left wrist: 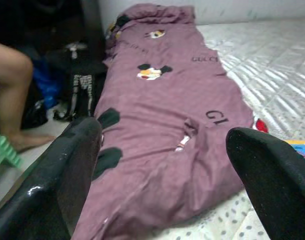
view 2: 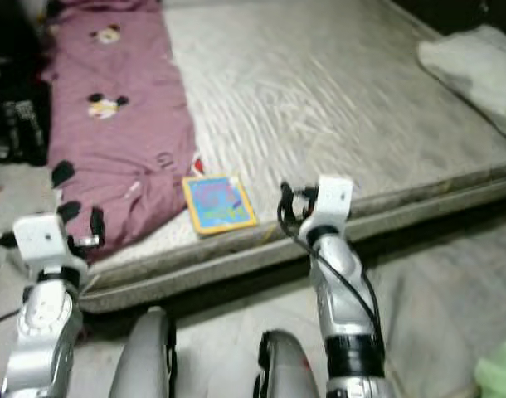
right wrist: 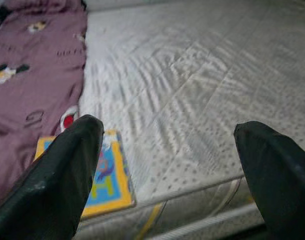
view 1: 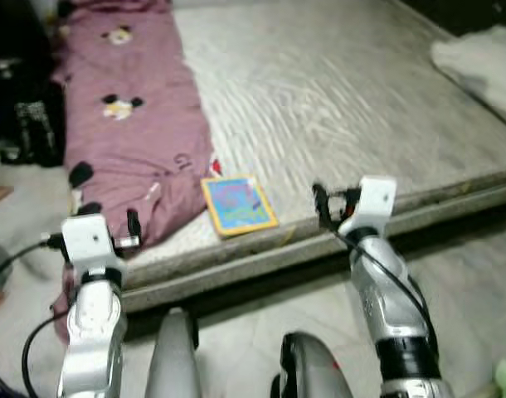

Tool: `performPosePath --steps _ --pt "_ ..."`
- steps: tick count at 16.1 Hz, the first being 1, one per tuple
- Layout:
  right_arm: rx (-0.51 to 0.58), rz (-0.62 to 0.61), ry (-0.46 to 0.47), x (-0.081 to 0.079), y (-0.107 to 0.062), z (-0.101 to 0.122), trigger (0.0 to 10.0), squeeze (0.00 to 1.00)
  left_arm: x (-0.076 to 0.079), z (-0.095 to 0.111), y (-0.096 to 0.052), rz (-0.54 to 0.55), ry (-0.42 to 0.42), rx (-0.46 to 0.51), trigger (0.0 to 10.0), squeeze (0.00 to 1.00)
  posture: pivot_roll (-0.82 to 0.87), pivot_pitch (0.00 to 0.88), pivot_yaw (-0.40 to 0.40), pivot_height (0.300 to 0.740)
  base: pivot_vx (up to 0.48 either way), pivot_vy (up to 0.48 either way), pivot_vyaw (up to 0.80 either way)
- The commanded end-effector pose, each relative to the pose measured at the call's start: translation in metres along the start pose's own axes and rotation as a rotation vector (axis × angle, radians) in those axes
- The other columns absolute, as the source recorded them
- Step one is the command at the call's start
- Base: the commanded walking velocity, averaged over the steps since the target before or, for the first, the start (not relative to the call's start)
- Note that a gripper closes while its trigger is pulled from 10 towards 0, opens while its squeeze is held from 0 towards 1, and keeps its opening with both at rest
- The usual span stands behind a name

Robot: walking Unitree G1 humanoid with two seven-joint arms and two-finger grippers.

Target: Clean up the room

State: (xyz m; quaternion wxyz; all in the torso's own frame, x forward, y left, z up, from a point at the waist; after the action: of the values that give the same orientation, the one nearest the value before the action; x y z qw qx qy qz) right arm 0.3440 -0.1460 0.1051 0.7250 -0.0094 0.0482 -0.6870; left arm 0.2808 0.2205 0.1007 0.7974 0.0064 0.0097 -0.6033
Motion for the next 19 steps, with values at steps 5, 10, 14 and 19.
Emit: performPosePath --steps 5,10,14,19 --pt "0.02 0.023 -0.026 -0.0037 0.0015 0.0057 10.0 0.0 0.0006 0.007 0.0043 0.002 -0.013 0.02 10.0 0.0 -0.03 0.109 -0.042 0.65 0.0 0.0 0.0" --pt "0.018 0.026 -0.021 -0.0041 0.002 0.005 10.0 0.0 0.0021 0.0078 0.0041 -0.01 -0.018 0.024 10.0 0.0 -0.03 0.112 -0.042 0.65 0.0 0.0 0.09" --pt "0.019 0.031 -0.023 -0.0057 0.0023 0.0052 10.0 0.0 0.0036 0.0079 0.0035 -0.02 -0.023 0.022 10.0 0.0 -0.03 0.119 -0.04 0.65 0.0 0.0 0.0" --pt "0.02 0.035 -0.026 -0.0063 0.0021 0.0053 10.0 0.0 0.0046 0.0079 0.0035 -0.029 -0.026 0.022 10.0 0.0 -0.03 0.12 -0.039 0.65 0.281 0.0 0.0"
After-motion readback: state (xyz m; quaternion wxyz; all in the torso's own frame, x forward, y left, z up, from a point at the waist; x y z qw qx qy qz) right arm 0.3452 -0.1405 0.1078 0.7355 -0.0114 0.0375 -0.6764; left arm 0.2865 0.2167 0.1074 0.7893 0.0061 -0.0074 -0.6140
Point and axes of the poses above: a point about 5 cm out from each wrist's last joint towards the gripper, its own y axis pointing out of the wrist towards the gripper, its own z axis along the axis of the wrist's last joint, x = y × z, the point moved 4 cm from there along y, pointing out of the wrist towards the gripper, and after that the axes turned 3 degrees about -y, right-handed, at the moved point
